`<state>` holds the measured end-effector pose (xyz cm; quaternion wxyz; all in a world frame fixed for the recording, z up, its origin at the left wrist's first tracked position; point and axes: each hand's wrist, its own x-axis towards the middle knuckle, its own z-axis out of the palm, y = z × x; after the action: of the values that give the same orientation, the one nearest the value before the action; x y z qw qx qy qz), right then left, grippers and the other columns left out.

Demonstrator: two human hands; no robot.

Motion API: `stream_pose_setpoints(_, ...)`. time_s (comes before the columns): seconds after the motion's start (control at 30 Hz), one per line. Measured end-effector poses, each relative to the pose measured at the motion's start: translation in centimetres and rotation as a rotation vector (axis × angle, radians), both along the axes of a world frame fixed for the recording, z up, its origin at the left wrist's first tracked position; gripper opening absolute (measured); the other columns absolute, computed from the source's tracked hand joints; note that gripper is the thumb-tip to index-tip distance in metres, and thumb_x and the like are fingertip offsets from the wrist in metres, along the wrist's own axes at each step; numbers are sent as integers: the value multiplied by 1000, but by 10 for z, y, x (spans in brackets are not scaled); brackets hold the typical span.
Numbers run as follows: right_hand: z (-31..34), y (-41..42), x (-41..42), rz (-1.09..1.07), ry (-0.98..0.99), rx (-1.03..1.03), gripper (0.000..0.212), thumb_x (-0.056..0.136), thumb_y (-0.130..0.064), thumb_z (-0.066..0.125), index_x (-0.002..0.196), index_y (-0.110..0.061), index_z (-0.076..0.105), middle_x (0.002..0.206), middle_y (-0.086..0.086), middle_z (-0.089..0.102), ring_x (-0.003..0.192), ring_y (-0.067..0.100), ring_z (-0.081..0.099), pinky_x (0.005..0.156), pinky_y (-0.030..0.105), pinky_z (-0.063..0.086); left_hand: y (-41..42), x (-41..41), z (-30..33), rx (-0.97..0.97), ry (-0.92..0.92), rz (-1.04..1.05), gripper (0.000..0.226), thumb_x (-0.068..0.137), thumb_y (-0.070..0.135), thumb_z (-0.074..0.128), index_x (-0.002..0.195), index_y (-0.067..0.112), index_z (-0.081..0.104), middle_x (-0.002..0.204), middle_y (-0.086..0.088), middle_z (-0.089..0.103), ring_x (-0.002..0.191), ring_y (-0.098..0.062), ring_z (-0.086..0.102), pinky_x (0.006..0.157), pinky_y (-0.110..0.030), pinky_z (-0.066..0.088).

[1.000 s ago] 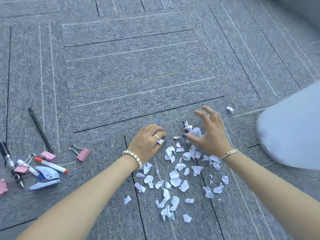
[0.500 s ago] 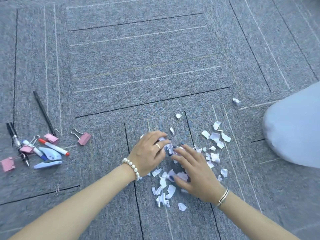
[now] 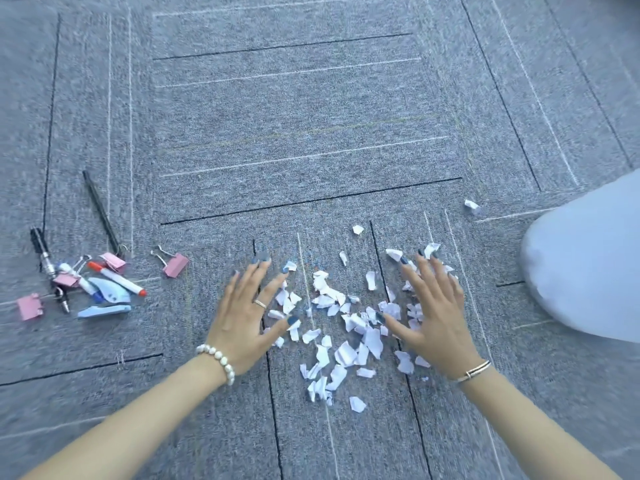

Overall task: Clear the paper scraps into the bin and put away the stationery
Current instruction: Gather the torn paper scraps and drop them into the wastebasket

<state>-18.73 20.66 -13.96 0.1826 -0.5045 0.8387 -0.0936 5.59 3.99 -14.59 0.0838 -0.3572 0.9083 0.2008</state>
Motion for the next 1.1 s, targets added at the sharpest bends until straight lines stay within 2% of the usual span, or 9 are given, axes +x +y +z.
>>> stream_pose_setpoints(0.2,-3,4,16,166,-47,77,69,75,-76,11,134,-47,-12,148,-14,-12,138,10,-14,112,38,-7,21,-28,-2,74,92,-169,75,82,69,3,141,25,12,149,0,5,137,-14,3,112,-43,2)
stream_pose_setpoints(0.4,8,-6,49,192,-382,-135,62,89,-42,36,136,-47,-5,150,-15,3,134,-9,5,110,18,13,36,-71,3,106,285,-333,61,90,55,16,134,16,32,139,-7,41,131,-17,33,108,-42,23)
stream_pose_setpoints(0.53,13,2,35,34,-431,-293,65,83,-31,40,135,-46,4,148,-16,9,119,0,41,81,15,48,37,-82,2,59,186,-351,85,75,75,22,143,26,9,152,-2,3,139,-17,-1,113,-41,-1)
stream_pose_setpoints(0.63,15,10,23,-22,-366,-319,65,83,-28,36,133,-51,2,147,3,25,101,9,57,62,28,55,39,-80,-1,-14,72,-458,98,66,84,19,143,28,0,152,1,-7,138,-18,-10,112,-43,-9)
stream_pose_setpoints(0.73,14,14,14,-79,-322,-331,65,81,-28,36,133,-51,4,142,5,34,96,17,59,71,38,55,51,-71,-6,-36,57,-546,95,66,85,14,140,28,-7,148,2,-11,137,-19,-14,107,-47,-15)
stream_pose_setpoints(0.83,6,17,6,-94,-255,-315,58,83,-30,36,136,-36,14,138,3,37,117,18,46,91,46,47,61,-64,-6,-25,6,-555,81,75,76,6,140,29,-4,146,1,-13,134,-20,-16,103,-47,-18)
stream_pose_setpoints(0.9,0,19,2,-80,-187,-285,55,84,-33,36,136,-31,18,137,0,38,123,9,38,99,43,41,60,-63,-7,-97,35,-550,67,86,64,14,140,23,20,149,-2,12,138,-21,6,110,-46,-4)
stream_pose_setpoints(0.97,-1,20,1,-83,-148,-251,53,85,-37,35,136,-29,20,136,-2,38,124,3,32,104,35,33,61,-62,-13,-155,159,-564,47,83,49,40,120,19,44,123,-4,57,118,-22,39,106,-41,23)
stream_pose_setpoints(1.1,-2,17,-14,-116,-74,-229,53,85,-41,34,135,-25,26,136,-1,39,124,0,27,105,29,23,53,-70,-19,-209,373,-570,39,64,20,69,95,16,46,81,1,62,82,-13,45,72,-26,45)
